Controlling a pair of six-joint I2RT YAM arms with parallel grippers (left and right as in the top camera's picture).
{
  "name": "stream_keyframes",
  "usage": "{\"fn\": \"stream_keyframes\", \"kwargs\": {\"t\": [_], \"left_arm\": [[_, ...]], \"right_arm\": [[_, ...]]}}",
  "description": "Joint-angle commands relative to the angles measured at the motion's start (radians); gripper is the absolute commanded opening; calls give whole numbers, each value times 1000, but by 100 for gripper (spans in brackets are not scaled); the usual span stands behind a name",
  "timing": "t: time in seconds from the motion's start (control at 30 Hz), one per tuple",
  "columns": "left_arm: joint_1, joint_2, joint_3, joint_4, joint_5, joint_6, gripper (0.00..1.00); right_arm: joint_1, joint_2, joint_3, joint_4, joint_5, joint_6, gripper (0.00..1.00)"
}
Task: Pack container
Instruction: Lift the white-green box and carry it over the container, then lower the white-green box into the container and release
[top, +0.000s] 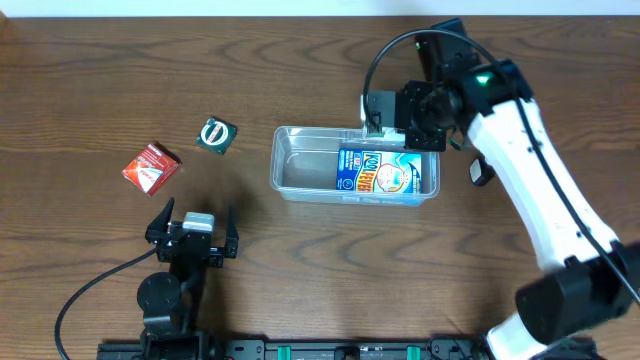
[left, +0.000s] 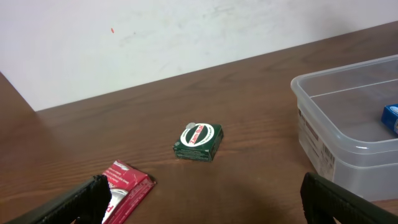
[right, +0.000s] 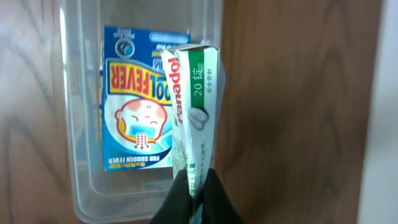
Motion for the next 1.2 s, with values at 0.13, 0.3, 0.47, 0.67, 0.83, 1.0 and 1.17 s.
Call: {"fn": "stream_keyframes", "kwargs": {"t": [0.13,0.3,0.47,0.67,0.83,1.0,1.17], "left_arm": [[4,0,-18,-33,11,13,98],[4,0,-18,-33,11,13,98],[4,0,-18,-33,11,13,98],[4,0,-18,-33,11,13,98],[4,0,-18,-33,11,13,98],[4,0,-18,-33,11,13,98],[4,0,-18,-33,11,13,98]], "right_arm": [[10,95,-2,-22,13,-16,1],[10,135,-3,-27,-6,-16,1],[10,154,-6,-24,-29,-16,1],[8,187,-6,-23,-28,-16,3],[6,206,-6,-6,-27,-16,13],[-9,206,-6,21,-27,-16,15],[-21,206,-6,29,-28,-16,14]]}}
